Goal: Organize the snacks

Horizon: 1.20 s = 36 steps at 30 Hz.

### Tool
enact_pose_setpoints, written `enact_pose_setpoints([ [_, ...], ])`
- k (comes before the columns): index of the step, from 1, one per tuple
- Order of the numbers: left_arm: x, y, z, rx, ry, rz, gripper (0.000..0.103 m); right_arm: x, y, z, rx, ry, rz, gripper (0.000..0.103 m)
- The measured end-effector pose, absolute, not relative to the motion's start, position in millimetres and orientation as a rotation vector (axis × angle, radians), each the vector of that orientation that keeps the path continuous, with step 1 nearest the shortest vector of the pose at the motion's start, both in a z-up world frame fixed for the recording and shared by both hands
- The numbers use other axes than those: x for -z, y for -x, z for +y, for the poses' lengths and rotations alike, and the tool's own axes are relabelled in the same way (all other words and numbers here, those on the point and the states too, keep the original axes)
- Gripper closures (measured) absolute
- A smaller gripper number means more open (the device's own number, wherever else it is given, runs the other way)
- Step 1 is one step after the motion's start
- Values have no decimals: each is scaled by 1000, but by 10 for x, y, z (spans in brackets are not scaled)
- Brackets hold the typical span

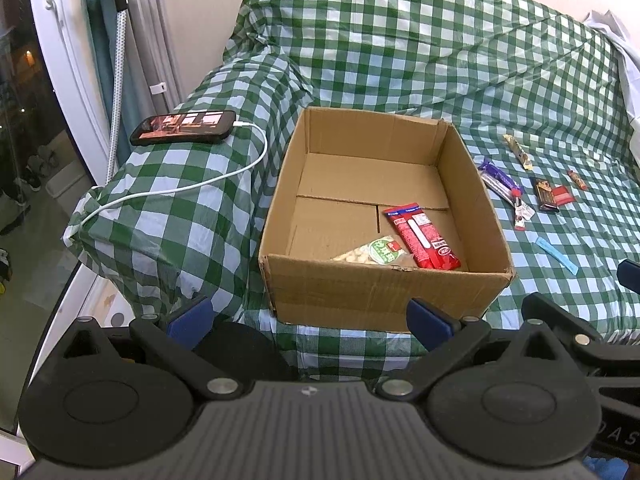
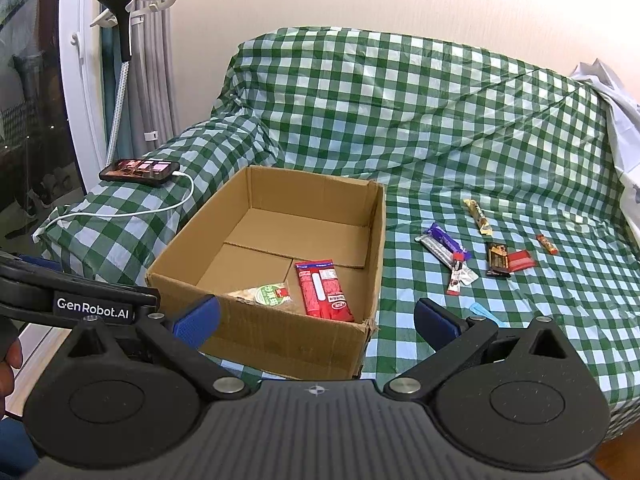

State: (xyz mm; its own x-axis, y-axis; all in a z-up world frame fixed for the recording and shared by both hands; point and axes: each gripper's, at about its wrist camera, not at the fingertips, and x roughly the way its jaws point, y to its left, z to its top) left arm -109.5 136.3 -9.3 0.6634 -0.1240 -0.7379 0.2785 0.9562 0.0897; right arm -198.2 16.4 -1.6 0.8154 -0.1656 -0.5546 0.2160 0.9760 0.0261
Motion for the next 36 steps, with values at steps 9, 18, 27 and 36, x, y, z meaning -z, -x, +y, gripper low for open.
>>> enact_pose_setpoints([
  [9, 154, 1026, 1300, 225, -233, 841, 0, 90, 1923, 110, 189, -116, 606, 1],
  [18, 215, 959, 1134, 229, -284, 867, 0, 196, 1885, -44, 191, -172, 628, 1],
  [27, 198, 880, 870, 240, -324, 876, 0, 283, 1899, -330, 228, -252, 626, 1],
  [36, 76, 828, 306, 324, -368, 851, 0, 335, 2039, -877, 353, -334, 585, 1],
])
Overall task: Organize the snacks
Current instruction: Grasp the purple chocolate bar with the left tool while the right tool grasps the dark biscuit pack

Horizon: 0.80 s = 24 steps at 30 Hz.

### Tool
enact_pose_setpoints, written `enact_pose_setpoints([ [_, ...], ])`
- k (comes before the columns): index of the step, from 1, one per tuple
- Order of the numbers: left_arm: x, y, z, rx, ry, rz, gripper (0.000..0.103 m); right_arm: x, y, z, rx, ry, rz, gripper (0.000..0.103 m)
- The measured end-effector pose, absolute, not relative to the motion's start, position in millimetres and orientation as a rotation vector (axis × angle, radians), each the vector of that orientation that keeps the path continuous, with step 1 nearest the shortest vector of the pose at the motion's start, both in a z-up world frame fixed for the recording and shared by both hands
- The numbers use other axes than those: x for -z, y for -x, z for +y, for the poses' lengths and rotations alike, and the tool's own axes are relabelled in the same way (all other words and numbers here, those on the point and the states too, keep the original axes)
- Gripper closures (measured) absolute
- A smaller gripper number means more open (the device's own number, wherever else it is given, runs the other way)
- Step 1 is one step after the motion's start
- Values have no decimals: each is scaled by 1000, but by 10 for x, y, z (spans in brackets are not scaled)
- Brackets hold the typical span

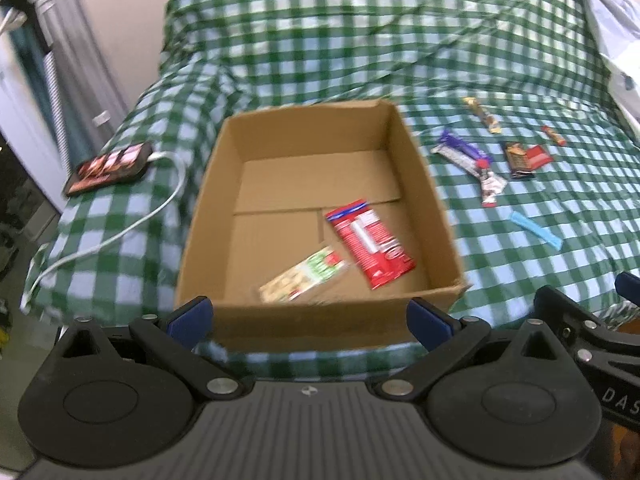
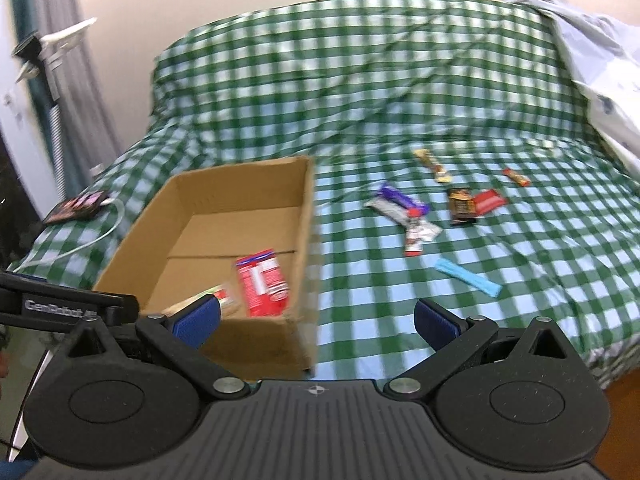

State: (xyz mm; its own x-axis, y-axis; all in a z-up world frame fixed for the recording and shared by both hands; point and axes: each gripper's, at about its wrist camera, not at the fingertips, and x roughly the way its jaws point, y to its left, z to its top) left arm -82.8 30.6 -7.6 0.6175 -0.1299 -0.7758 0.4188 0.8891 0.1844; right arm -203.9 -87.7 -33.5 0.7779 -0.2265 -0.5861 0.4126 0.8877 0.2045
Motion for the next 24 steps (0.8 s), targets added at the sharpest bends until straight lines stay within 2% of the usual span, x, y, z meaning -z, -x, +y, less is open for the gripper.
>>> enact_pose_setpoints([
  [14, 7, 385, -1136, 489, -372, 879, 0, 523, 2333, -2223, 664, -413, 545, 1],
  [24, 645, -627, -2480, 460, -412, 1006, 0, 967, 1766, -3162, 698, -409, 581, 1],
])
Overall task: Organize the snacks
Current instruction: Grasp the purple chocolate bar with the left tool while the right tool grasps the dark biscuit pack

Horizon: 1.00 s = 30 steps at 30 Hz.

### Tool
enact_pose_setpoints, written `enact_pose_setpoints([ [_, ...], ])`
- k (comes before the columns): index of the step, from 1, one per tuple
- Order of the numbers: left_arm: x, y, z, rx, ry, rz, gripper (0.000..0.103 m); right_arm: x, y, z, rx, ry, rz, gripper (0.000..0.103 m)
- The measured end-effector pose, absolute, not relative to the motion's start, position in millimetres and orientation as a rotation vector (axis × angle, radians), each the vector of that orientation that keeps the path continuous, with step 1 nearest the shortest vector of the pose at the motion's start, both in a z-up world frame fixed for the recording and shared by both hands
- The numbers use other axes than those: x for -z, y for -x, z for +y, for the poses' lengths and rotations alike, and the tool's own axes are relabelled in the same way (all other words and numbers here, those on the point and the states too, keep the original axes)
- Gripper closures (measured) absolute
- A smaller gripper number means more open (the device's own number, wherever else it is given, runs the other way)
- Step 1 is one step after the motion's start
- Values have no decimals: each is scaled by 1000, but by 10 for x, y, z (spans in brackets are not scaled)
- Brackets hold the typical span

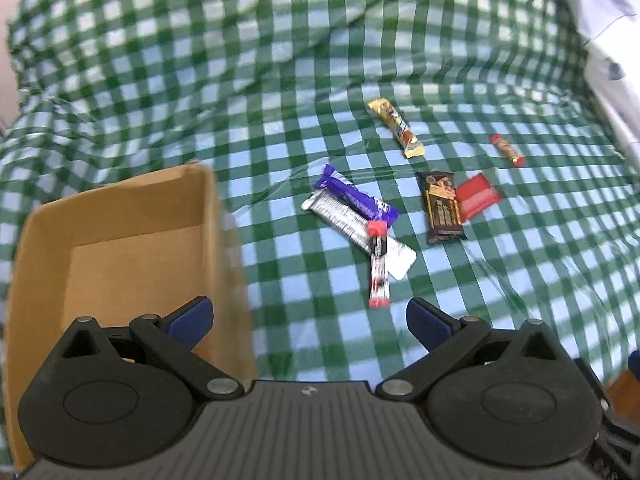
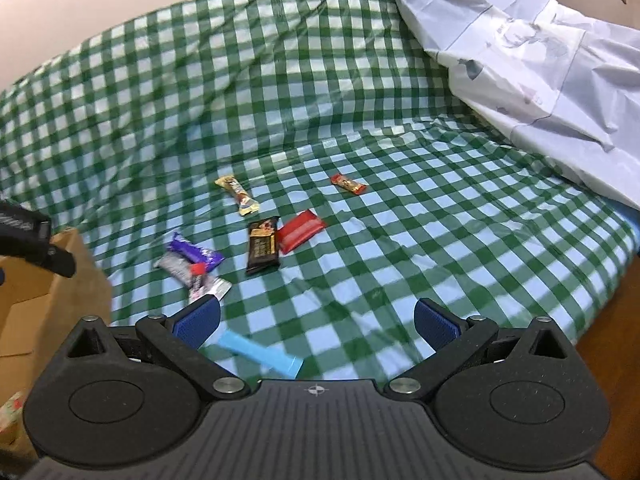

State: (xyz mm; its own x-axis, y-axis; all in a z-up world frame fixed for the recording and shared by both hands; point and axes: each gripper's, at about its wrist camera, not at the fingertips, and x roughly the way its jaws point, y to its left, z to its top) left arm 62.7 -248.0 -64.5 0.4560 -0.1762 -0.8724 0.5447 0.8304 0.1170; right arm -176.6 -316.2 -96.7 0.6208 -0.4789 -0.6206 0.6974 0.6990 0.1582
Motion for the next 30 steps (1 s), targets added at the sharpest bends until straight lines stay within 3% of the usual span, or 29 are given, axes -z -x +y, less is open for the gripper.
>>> enact_pose_setpoints([
  [11, 1480, -1703, -3087, 340, -396, 1103, 0, 1619, 581, -4379, 708, -497, 633, 1],
  [26, 2092, -2451, -3557, 377, -329, 1205, 1, 2222, -598, -4184, 519, -231, 689, 3],
  [27, 2103, -2461, -3574, 385, -322, 1208, 9, 2235, -620, -4151, 520, -203, 694, 9],
  [28, 2102, -2456, -3586, 394, -319, 1202, 20, 2257, -638, -4119, 522, -172, 706, 29],
  [29, 2098, -2446, -3599, 406, -326, 1198, 54, 2280, -648, -4100, 521, -151, 726, 43],
  [30, 2094, -2439, -3611, 432, -328, 1204, 76, 2290, -627, -4082, 529, -145, 729, 62],
])
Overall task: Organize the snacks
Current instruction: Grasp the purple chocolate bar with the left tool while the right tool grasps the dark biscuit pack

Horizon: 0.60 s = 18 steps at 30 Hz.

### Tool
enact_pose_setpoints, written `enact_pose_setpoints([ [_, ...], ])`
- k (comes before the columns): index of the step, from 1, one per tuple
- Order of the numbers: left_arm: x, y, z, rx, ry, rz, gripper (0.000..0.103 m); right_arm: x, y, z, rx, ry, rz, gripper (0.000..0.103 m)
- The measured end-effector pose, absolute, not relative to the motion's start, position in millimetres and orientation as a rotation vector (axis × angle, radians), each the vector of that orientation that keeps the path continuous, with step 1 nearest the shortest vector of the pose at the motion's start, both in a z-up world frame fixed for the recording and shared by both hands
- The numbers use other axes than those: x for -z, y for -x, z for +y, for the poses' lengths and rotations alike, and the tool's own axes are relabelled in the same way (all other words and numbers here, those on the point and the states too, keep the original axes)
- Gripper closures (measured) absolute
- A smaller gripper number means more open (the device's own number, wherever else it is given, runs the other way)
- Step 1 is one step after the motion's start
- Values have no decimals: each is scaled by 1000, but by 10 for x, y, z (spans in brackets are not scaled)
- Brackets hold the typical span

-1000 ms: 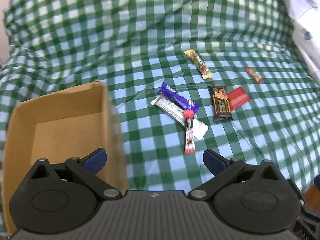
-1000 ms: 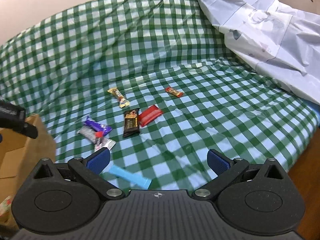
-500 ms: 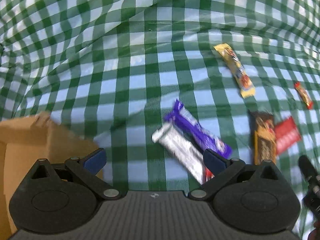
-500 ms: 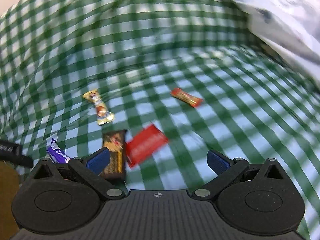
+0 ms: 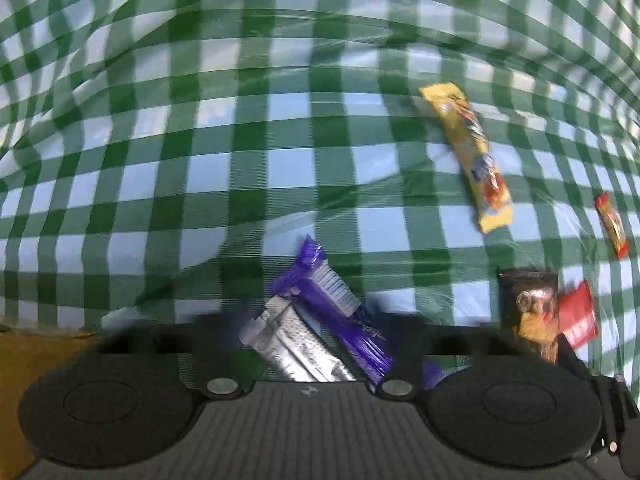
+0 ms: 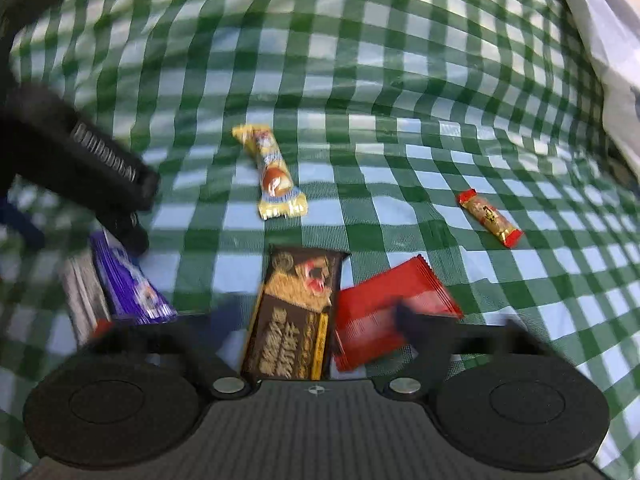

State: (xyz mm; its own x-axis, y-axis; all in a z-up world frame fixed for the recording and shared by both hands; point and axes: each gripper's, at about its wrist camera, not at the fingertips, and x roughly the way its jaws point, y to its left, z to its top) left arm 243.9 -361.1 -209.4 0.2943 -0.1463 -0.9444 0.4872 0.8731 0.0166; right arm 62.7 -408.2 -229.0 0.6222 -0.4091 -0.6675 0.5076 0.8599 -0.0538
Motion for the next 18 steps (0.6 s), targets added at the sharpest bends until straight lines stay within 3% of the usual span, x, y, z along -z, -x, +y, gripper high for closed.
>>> enact_pose_setpoints([
  [7, 1789, -2273, -3440, 485, -327, 1132, 78, 2157, -363, -4089, 545, -219, 735, 62],
  [18, 702, -1639, -2770, 620, -193, 972, 78, 1390, 357, -3810, 587, -330, 588, 62],
])
